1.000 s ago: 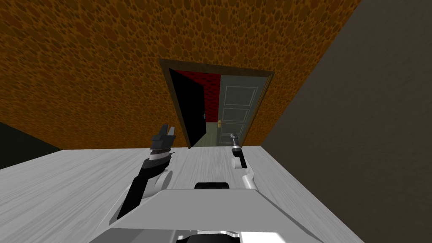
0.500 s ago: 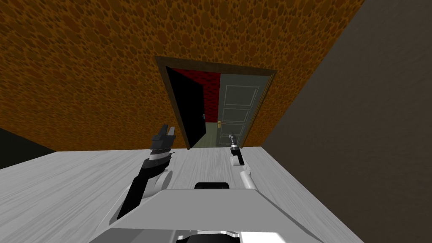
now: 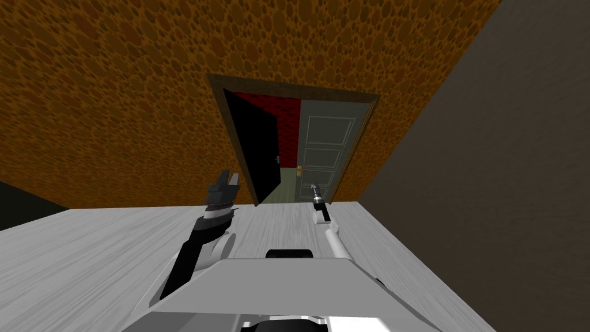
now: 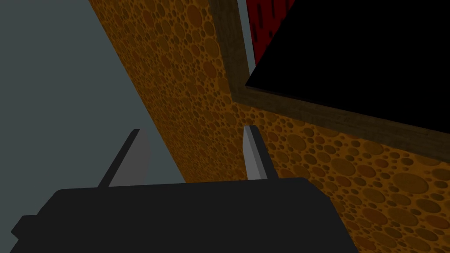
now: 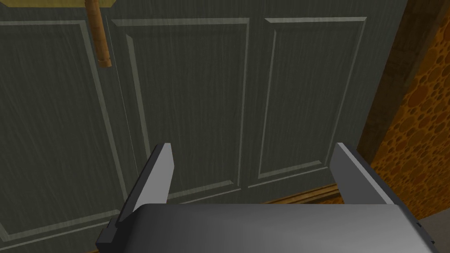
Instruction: Push the door open
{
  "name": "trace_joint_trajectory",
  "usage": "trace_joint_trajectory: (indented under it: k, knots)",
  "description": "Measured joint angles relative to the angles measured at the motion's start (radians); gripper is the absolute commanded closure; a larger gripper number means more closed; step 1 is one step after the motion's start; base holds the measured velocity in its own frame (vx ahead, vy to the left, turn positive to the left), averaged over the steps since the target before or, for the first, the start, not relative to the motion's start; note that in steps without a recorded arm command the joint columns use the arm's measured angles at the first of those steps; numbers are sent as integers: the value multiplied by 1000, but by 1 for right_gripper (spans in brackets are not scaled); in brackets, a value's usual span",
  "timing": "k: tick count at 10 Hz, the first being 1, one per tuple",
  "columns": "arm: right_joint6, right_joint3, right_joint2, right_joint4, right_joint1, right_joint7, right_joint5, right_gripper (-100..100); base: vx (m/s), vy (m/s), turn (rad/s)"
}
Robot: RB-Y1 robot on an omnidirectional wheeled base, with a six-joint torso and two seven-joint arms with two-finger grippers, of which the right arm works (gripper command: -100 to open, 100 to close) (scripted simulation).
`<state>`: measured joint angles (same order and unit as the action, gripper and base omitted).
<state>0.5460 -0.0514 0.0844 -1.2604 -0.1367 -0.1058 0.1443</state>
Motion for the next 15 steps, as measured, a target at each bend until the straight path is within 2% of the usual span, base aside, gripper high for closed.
trace_joint_trajectory:
  k: [1, 5, 6, 12, 15]
  knots:
    - [-4, -1, 1, 24, -13, -1, 6, -100, 82, -12, -10]
    - [-6, -4, -3, 167, -104, -9, 38, -100, 92, 0, -5]
    - [-13, -4, -5, 182, -110, -11, 42, -100, 66, -10, -5]
    - [-14, -9, 3, 352, -205, -7, 79, -100, 77, -8, -5]
    - [-18, -8, -7, 427, -252, -17, 94, -100, 66, -8, -2]
